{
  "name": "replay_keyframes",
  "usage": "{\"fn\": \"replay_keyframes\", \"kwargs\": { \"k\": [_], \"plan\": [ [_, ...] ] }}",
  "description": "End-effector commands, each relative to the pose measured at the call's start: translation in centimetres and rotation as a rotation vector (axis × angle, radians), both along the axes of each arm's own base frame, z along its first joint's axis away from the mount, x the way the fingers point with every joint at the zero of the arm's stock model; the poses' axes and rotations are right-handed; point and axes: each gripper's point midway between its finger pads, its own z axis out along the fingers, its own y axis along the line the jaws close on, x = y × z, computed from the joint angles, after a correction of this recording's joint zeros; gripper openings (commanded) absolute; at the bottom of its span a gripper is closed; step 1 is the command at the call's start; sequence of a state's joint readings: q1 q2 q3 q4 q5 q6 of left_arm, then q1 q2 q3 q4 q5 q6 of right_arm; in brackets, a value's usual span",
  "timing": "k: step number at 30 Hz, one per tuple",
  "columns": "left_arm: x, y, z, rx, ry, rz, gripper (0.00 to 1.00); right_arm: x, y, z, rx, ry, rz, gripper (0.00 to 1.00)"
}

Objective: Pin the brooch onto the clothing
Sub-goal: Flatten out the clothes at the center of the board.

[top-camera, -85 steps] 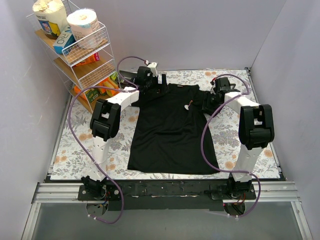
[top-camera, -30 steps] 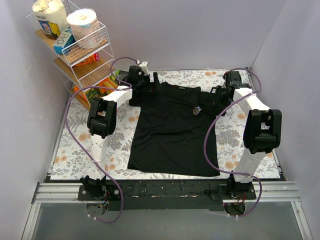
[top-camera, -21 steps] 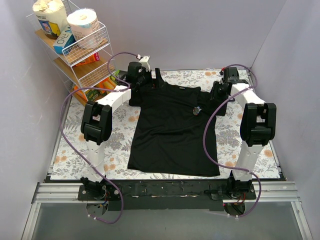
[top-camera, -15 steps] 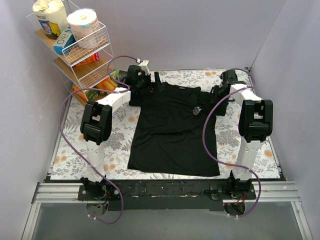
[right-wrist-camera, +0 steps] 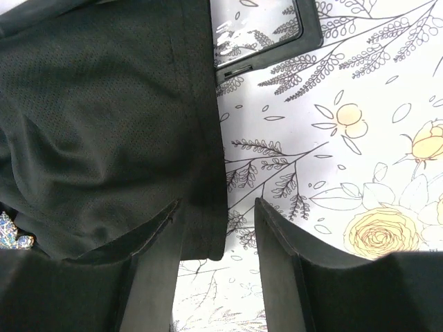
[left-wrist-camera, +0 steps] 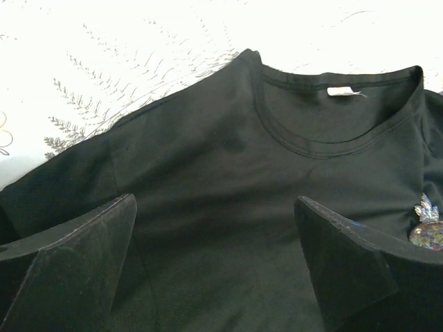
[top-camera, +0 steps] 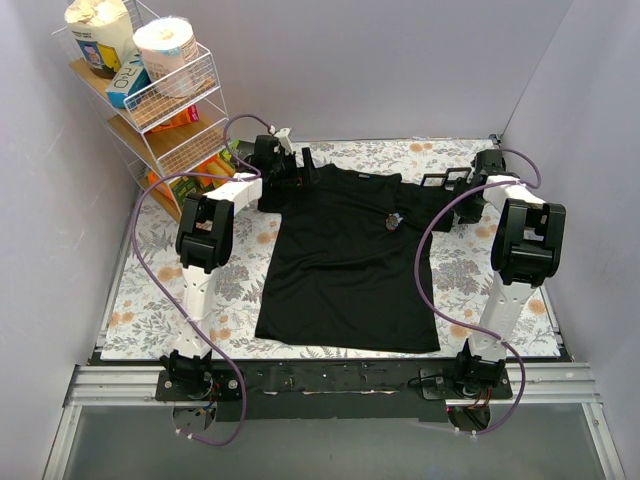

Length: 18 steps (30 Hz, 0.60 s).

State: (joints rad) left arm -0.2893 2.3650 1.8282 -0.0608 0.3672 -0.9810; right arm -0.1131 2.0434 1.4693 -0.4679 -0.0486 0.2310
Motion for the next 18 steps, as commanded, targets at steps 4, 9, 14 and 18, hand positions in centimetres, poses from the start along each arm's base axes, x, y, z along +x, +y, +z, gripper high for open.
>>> {"fn": "replay_keyframes", "kwargs": {
  "k": [4, 9, 14, 18],
  "plan": [
    [0.1, 2.1, -1.5, -0.043, 0.075, 0.076, 0.98, 0.7, 0.1, 0.4, 0.020, -0.037, 0.031, 0.53],
    [-0.7, 3.2, -2.8, -0.057, 0.111, 0.088, 0.98, 1.5, 0.7, -0.4, 0.058, -0.047, 0.052, 0.52],
    [-1.1, 3.9, -3.5, -0.055, 0.131, 0.090, 0.98, 2.0, 0.5, -1.1, 0.052, -0.035, 0.048, 0.37],
    [-1.3, 4.8, -4.2, -0.056, 0.155, 0.117, 0.98, 1.6, 0.0, -1.0, 0.032, -0.019, 0.028, 0.01]
  ]
}}
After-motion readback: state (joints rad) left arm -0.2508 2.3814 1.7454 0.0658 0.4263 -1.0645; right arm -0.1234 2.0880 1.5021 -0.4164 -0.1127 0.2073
